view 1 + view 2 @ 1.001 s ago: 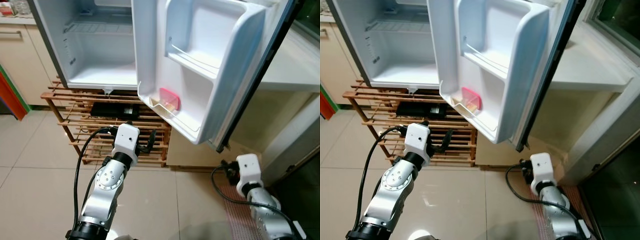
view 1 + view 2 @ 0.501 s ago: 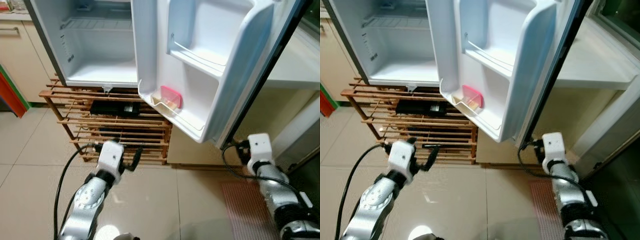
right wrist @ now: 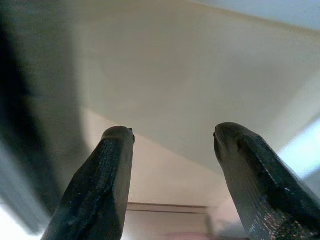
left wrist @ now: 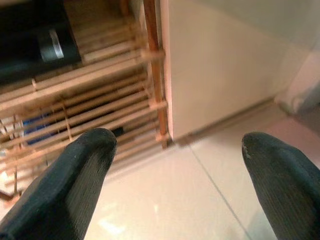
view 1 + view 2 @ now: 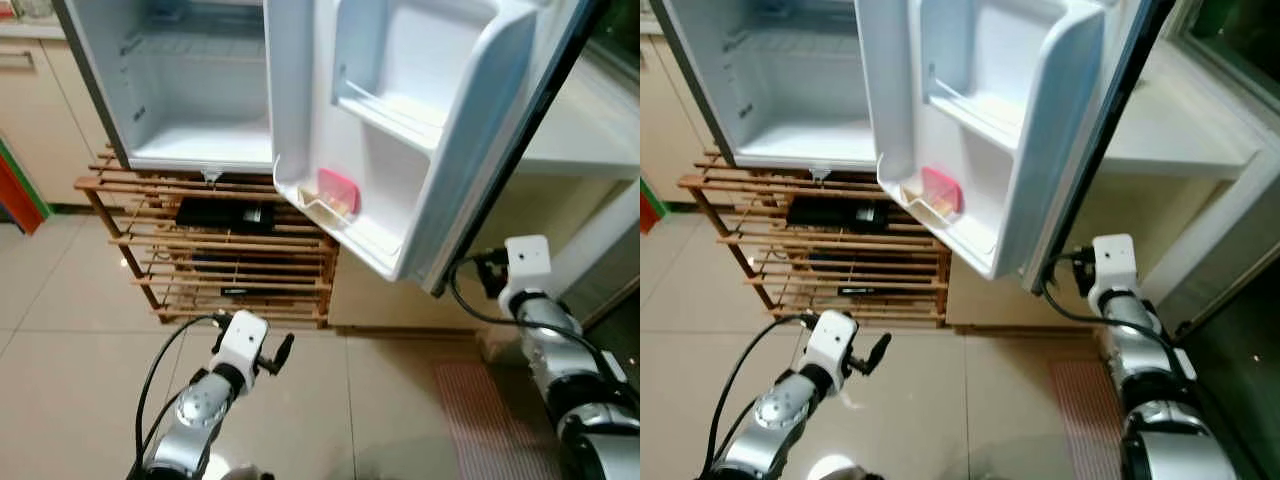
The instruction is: Restocking fridge
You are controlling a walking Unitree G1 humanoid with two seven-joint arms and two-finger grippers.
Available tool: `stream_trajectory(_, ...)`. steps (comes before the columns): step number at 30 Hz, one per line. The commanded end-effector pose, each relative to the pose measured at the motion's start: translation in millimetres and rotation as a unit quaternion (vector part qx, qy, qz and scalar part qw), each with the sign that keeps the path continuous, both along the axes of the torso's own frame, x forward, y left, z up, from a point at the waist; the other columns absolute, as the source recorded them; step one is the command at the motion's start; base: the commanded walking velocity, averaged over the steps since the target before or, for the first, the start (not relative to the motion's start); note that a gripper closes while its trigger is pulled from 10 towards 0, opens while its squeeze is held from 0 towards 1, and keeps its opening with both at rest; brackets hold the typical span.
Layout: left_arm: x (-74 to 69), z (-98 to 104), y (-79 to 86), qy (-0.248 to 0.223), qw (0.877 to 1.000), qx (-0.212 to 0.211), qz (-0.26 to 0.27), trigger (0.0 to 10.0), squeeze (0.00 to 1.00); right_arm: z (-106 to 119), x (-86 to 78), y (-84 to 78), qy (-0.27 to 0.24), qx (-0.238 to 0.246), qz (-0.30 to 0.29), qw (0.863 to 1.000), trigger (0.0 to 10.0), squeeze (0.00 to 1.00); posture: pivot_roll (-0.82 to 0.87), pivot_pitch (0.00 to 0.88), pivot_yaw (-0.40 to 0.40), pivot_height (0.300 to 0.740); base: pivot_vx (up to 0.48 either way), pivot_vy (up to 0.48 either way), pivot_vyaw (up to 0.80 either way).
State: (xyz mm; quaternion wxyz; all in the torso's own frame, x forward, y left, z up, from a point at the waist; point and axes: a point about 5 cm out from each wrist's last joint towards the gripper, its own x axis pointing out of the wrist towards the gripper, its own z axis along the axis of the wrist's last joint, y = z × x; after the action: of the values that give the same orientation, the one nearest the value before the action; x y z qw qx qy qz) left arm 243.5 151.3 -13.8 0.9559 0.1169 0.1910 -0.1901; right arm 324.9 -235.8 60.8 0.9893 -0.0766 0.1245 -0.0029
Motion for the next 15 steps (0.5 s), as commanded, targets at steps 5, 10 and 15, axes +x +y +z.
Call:
stream_trajectory(5,0.4,-9,3.9,0.02,1.0,0.022,0.005,10.0,0.0,14,13.3,25.1,-0.035,0.058,0.031,0.997,10.0,0.04,-0.04,0.0,-0.054,0.74,0.0,0.0,0.0)
stream_trajectory(10,-2.4,-21,6.9,0.071,0.997,0.006,0.025,10.0,0.0,21,17.3,43.2,-0.049,0.094,0.057,0.993,10.0,0.04,-0.03,0.0,-0.062,0.74,0.0,0.0,0.0)
stream_trajectory(15,-7.6,-32,9.2,0.119,0.991,0.055,0.01,10.0,0.0,37,18.9,69.9,-0.078,0.126,0.111,0.983,10.0,0.04,-0.04,0.0,-0.06,0.74,0.0,0.0,0.0)
